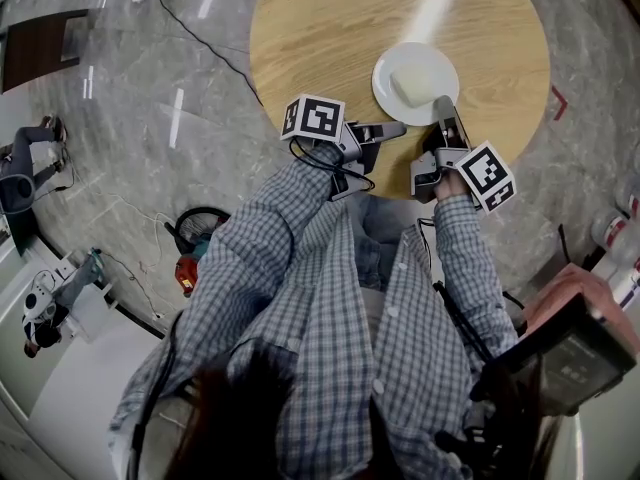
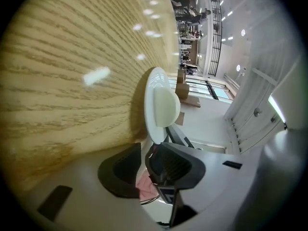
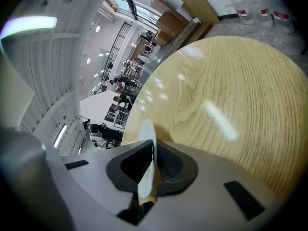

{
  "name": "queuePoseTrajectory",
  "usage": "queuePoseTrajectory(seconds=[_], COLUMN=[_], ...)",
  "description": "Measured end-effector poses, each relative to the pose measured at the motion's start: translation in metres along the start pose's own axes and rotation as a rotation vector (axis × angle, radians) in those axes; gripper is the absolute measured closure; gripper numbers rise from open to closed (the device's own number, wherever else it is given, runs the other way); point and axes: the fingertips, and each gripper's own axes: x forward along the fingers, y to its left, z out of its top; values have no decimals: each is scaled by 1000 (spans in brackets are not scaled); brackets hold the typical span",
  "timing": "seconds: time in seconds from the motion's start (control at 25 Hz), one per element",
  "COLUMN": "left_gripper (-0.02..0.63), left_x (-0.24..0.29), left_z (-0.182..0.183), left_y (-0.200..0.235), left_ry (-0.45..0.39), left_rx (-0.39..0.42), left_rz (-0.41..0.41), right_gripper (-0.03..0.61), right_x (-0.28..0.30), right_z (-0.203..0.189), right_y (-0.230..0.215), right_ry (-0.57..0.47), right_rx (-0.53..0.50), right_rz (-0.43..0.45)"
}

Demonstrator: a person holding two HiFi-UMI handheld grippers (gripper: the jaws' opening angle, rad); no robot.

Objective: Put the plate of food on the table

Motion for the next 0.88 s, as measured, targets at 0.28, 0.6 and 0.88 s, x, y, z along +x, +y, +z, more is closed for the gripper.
queuePoseTrajectory(seconds=[0.28, 0.6, 0.88], left_gripper=[503, 589, 591], left_x=[-3, -7, -5], left_z=[9, 12, 13], left_y=[0, 6, 7], left_ry=[-96, -158, -163], left_rx=[-75, -103, -95], left_rz=[-51, -28, -25], right_gripper=[551, 551, 541], right_x=[-2, -2, 1], right_z=[-5, -11, -12], right_y=[-2, -7, -8], right_ry=[7, 40, 78], right_rx=[5, -7, -131], right_rz=[-5, -20, -68])
